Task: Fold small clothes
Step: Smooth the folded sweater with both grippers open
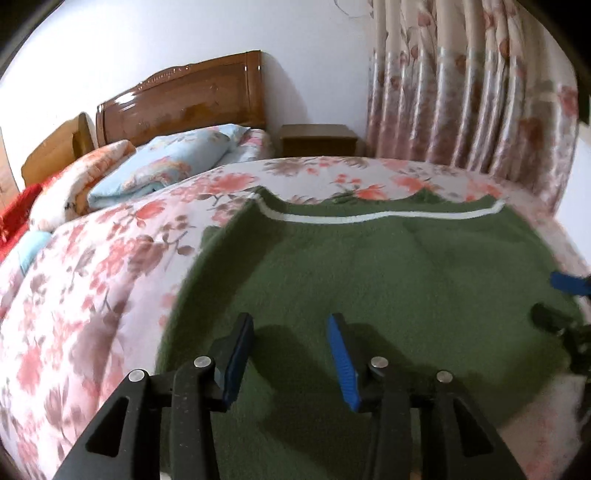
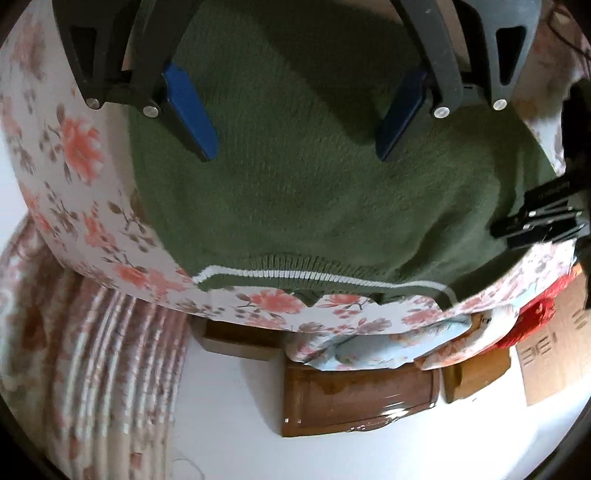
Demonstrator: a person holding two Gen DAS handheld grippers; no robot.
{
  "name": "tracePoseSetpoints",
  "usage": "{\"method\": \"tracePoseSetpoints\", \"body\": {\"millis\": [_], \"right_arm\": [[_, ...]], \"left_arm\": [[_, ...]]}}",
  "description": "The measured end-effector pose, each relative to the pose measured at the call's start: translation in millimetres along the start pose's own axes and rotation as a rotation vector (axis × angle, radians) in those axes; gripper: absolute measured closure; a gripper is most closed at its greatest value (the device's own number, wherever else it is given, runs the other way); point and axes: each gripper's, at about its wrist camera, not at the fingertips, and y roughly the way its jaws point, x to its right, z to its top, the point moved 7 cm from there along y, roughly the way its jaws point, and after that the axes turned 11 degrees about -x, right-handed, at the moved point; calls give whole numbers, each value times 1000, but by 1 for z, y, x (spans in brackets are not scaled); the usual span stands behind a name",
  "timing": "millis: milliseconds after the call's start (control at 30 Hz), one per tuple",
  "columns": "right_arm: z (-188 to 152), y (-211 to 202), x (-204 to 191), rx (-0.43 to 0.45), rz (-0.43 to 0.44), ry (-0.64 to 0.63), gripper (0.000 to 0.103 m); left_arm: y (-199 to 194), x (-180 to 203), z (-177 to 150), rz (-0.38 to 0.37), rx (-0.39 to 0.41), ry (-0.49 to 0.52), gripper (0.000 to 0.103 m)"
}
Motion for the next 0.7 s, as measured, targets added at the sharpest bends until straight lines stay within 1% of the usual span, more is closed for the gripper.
{"method": "tracePoseSetpoints", "body": {"millis": [33, 67, 100, 133, 200, 267, 333, 367, 400, 467, 500, 533, 567, 600, 633, 667, 700], "right_arm": [[-4, -4, -3, 4, 10, -11, 0], [-8, -5, -3, -9, 1, -21, 0], [-12, -2, -2, -32, -16, -30, 0], [-21, 4, -1, -66, -35, -48, 0], [-28, 3, 1, -63, -20, -70, 0], [-35, 0, 0, -76, -31, -100, 0], [-38, -1, -1, -80, -44, -113, 0], [-39, -1, -1, -82, -44, -110, 0], [-39, -2, 0, -85, -45, -105, 0], [-37, -13, 0, -69, -57, -72, 0], [-37, -22, -1, -43, -42, -58, 0], [-37, -28, -1, -22, -26, -51, 0], [-37, -30, 1, -12, -24, -40, 0], [-39, -27, 3, -18, -31, -33, 0], [-42, -18, 7, -48, -37, -29, 0], [-47, -10, 8, -65, -55, -44, 0], [-49, -9, 5, -52, -80, -77, 0]], "left_arm": [[0, 2, -6, -5, -8, 10, 59], [3, 3, -10, 18, -30, 27, 59], [3, 3, -15, 40, -3, 60, 58], [2, 1, -19, 51, 5, 78, 54], [-1, -6, -25, 35, -11, 65, 52], [0, -13, -30, -4, -30, 59, 52], [-2, -12, -33, 8, -27, 85, 53], [-6, -11, -36, 21, -26, 80, 55], [-11, -12, -39, 25, -30, 59, 59], [-25, -11, -46, -23, -17, 23, 60], [-25, -13, -47, -25, -9, 17, 60], [-22, -14, -52, 0, -16, 20, 60], [-10, -18, -55, 30, -49, 25, 60], [-10, -19, -59, 29, -45, 28, 59], [-10, -19, -58, 23, -30, 28, 59], [-9, -18, -57, 26, -33, 31, 59], [-7, -17, -55, 36, -48, 36, 59]]}}
